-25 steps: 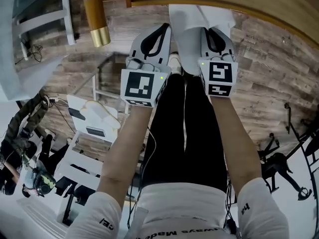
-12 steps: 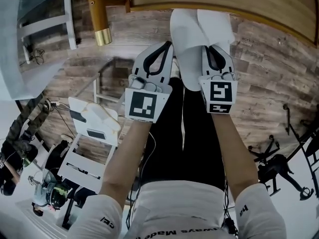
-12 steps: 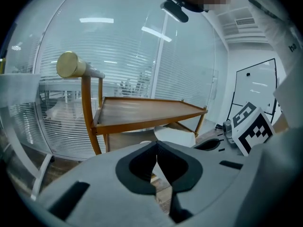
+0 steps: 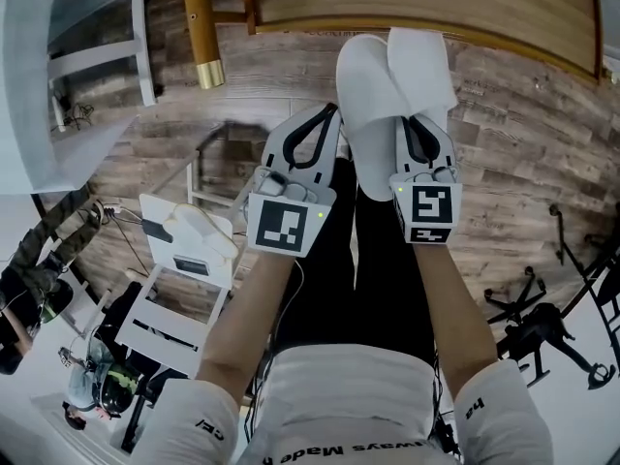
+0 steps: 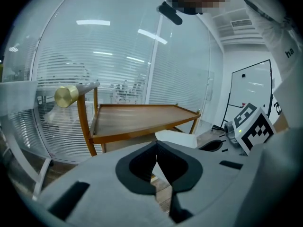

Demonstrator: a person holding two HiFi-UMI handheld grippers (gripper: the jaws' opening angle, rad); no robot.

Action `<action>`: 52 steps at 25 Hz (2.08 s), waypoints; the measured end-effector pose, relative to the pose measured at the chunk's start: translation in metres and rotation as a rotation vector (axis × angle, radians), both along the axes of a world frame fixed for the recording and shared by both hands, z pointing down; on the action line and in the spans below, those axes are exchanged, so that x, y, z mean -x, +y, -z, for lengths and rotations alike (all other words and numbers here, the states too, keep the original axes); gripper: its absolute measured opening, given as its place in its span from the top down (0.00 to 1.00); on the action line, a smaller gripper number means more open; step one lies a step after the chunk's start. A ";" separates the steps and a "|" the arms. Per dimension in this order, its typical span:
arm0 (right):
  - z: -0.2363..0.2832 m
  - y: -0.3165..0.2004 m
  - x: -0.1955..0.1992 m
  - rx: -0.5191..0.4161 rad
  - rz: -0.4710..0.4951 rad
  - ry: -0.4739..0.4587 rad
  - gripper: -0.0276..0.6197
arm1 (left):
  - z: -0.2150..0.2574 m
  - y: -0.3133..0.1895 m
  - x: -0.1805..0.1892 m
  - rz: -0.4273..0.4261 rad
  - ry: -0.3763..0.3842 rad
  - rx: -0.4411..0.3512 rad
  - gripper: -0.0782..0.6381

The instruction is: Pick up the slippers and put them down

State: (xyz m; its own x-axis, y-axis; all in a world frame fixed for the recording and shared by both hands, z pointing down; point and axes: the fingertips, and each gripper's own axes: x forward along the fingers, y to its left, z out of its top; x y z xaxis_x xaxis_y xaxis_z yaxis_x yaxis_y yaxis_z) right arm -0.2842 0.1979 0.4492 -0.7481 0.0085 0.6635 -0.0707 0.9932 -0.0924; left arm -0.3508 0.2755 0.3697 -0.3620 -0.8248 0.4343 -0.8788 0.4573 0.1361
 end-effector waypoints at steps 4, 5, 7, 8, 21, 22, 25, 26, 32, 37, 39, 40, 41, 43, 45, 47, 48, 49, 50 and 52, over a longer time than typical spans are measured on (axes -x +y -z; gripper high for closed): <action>0.012 0.002 -0.013 0.015 -0.012 -0.004 0.92 | 0.012 -0.001 -0.010 -0.014 -0.004 -0.007 0.87; 0.015 0.003 -0.016 0.019 -0.015 -0.002 0.92 | 0.015 -0.001 -0.013 -0.020 -0.005 -0.007 0.87; 0.022 0.002 -0.025 0.025 -0.022 0.000 0.92 | 0.020 -0.002 -0.020 -0.033 -0.002 -0.005 0.87; 0.026 0.003 -0.029 0.027 -0.023 -0.002 0.92 | 0.023 -0.002 -0.024 -0.038 0.001 -0.005 0.87; 0.054 -0.008 -0.047 -0.002 -0.108 -0.056 0.92 | 0.029 -0.009 -0.048 -0.131 0.024 0.003 0.87; 0.055 -0.011 -0.049 -0.006 -0.123 -0.060 0.92 | 0.030 -0.011 -0.049 -0.147 0.020 0.004 0.87; 0.061 -0.021 -0.058 -0.015 -0.178 -0.069 0.92 | 0.032 -0.021 -0.057 -0.197 0.017 0.003 0.87; 0.062 -0.025 -0.062 -0.019 -0.198 -0.071 0.92 | 0.032 -0.025 -0.059 -0.215 0.018 0.000 0.87; 0.067 -0.054 -0.094 -0.044 -0.320 -0.083 0.92 | 0.033 -0.054 -0.082 -0.326 0.013 -0.006 0.87; 0.069 -0.084 -0.132 -0.060 -0.435 -0.090 0.92 | 0.034 -0.087 -0.109 -0.429 0.003 -0.010 0.87; 0.070 -0.094 -0.149 -0.064 -0.481 -0.096 0.92 | 0.034 -0.099 -0.123 -0.465 0.004 -0.008 0.87; 0.071 -0.099 -0.158 -0.065 -0.501 -0.099 0.92 | 0.035 -0.105 -0.130 -0.485 0.002 -0.006 0.87; 0.072 -0.104 -0.167 -0.066 -0.517 -0.102 0.92 | 0.035 -0.110 -0.138 -0.504 -0.002 -0.003 0.87; 0.072 -0.114 -0.182 -0.067 -0.544 -0.107 0.92 | 0.035 -0.122 -0.152 -0.535 -0.009 0.003 0.87; 0.070 -0.123 -0.197 -0.066 -0.569 -0.108 0.92 | 0.034 -0.135 -0.165 -0.561 -0.014 0.005 0.87; 0.069 -0.131 -0.211 -0.066 -0.593 -0.109 0.92 | 0.033 -0.146 -0.178 -0.582 -0.014 0.004 0.87; 0.070 -0.134 -0.218 -0.066 -0.604 -0.110 0.92 | 0.033 -0.151 -0.184 -0.591 -0.012 0.004 0.87; 0.070 -0.138 -0.225 -0.066 -0.615 -0.111 0.92 | 0.033 -0.156 -0.191 -0.601 -0.011 0.005 0.87; 0.070 -0.143 -0.233 -0.067 -0.625 -0.112 0.92 | 0.033 -0.162 -0.198 -0.610 -0.011 0.006 0.87; 0.070 -0.154 -0.251 -0.066 -0.646 -0.111 0.92 | 0.033 -0.174 -0.215 -0.633 -0.013 0.008 0.87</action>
State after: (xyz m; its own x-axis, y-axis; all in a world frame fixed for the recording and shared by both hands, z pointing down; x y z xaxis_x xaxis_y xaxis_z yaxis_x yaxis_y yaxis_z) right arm -0.0333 0.0443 0.3793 -0.6531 -0.5035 0.5657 -0.6481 0.7580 -0.0735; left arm -0.1361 0.1017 0.3371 0.1901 -0.8774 0.4405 -0.9809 -0.1512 0.1223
